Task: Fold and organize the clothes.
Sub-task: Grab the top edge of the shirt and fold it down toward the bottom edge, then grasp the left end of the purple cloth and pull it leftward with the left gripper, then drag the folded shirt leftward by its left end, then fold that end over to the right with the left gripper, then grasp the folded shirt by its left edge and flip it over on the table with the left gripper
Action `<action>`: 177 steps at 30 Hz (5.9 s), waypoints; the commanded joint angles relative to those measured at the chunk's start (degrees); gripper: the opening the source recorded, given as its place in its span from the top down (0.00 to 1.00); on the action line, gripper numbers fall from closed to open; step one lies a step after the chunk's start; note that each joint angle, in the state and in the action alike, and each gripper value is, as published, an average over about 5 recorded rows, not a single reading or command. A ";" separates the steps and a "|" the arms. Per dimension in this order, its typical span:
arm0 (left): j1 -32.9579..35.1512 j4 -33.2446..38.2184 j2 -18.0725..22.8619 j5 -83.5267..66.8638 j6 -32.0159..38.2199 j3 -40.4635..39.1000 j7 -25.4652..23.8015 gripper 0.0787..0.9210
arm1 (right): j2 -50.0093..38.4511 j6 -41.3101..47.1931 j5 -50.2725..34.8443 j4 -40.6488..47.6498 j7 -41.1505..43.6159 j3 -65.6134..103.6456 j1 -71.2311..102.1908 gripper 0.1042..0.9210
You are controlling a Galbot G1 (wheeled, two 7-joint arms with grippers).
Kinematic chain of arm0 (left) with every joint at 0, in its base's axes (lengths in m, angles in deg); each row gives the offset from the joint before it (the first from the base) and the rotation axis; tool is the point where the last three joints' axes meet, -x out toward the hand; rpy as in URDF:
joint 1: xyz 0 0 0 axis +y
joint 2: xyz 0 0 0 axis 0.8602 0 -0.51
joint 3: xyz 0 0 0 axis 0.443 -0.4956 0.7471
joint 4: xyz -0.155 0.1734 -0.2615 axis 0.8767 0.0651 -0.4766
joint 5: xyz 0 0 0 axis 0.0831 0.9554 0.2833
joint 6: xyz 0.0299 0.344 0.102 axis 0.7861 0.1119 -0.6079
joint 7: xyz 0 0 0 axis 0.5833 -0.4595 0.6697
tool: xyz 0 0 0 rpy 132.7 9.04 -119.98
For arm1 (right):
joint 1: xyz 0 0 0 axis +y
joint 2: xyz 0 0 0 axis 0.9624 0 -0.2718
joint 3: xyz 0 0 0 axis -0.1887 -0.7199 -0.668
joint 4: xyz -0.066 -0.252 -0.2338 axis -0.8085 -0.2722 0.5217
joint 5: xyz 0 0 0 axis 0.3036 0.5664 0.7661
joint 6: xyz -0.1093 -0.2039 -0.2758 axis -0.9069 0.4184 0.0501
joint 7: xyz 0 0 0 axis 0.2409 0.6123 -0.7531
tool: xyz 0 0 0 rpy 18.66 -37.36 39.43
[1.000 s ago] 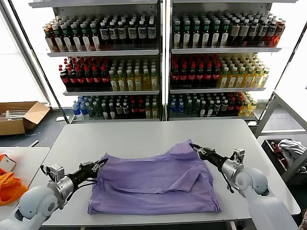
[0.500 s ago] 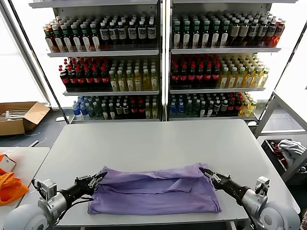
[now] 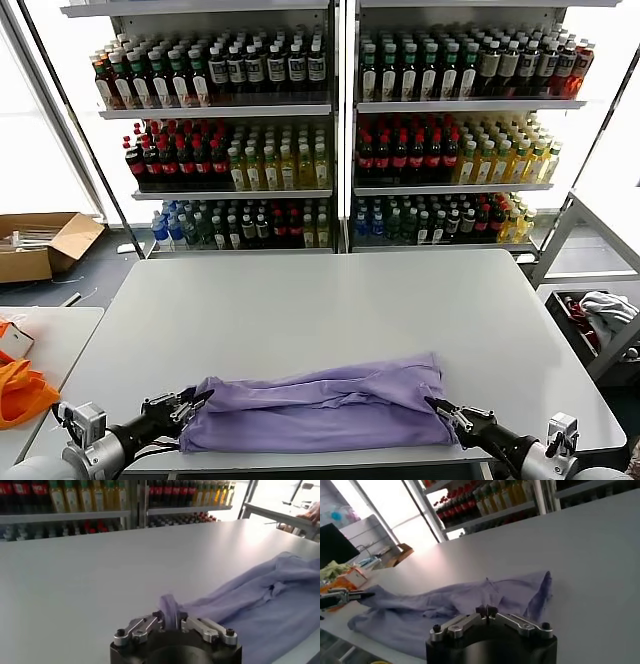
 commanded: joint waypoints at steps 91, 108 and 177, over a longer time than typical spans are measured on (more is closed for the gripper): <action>-7.84 -2.57 6.27 3.86 -0.58 13.55 19.55 0.98 | 10.21 -24.08 9.41 0.15 -9.84 12.99 0.20 0.12; -11.62 12.81 8.67 0.93 -1.92 -7.94 19.45 0.98 | 11.47 -23.73 9.81 -1.35 -9.92 11.20 1.27 0.12; -28.44 -17.23 10.52 -5.14 -2.96 -18.01 18.53 0.12 | 14.48 -25.20 12.26 -0.31 -9.60 7.98 1.60 0.12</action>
